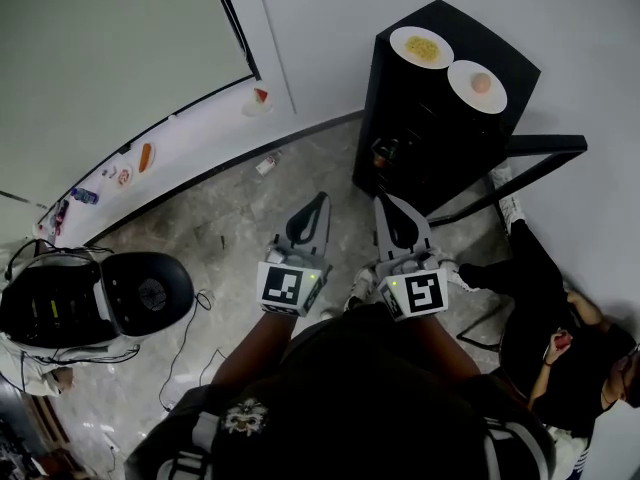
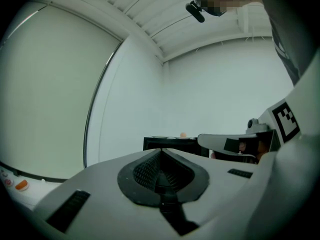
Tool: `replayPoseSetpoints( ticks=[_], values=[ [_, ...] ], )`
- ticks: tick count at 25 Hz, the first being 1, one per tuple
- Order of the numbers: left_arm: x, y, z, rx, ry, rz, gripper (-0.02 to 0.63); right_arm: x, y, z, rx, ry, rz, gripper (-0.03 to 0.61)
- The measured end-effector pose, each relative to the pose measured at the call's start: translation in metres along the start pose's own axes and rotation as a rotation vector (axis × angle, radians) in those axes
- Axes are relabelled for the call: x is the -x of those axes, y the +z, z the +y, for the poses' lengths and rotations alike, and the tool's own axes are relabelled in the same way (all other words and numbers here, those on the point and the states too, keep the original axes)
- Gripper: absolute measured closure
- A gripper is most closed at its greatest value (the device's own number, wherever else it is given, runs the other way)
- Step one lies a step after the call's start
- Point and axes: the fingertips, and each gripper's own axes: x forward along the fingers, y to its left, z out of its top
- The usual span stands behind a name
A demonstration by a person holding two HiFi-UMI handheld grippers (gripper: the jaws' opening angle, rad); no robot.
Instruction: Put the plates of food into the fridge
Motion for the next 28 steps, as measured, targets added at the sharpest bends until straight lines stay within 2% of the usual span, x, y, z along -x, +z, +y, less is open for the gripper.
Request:
replayPoseSetpoints(
  ticks=[5,9,16,24,28],
  values=[
    [-0.036,-0.003,-0.007,-0.003,-0.02,0.022,0.592,-0.014,-0.002,-0.033,0.011,-0.006,0.002,0.554],
    [-0.069,0.008,-0.01,-0.041,-0.033,0.016,0.592,-0.03,0.005,-0.061,0.005,-0.022,-0.007,0.554],
    [-0.097,0.004,-0.02,-0.035,-0.036,0.025,0.592,-0.036,0.0,-0.09,-0.096,-0.024,-0.016,0.554],
    [-0.128,0.003,-0.021,-0.041,-0.061,0.048,0.592,-0.048,0.005,-0.117,-0.135,-0.034,-0.016,0.554],
    [-0.142,-0.001,-0.019,-0.041,-0.076,0.049,0.592,-0.052,0.006,-0.126,-0.118,-0.045,-0.013,0.554]
  ],
)
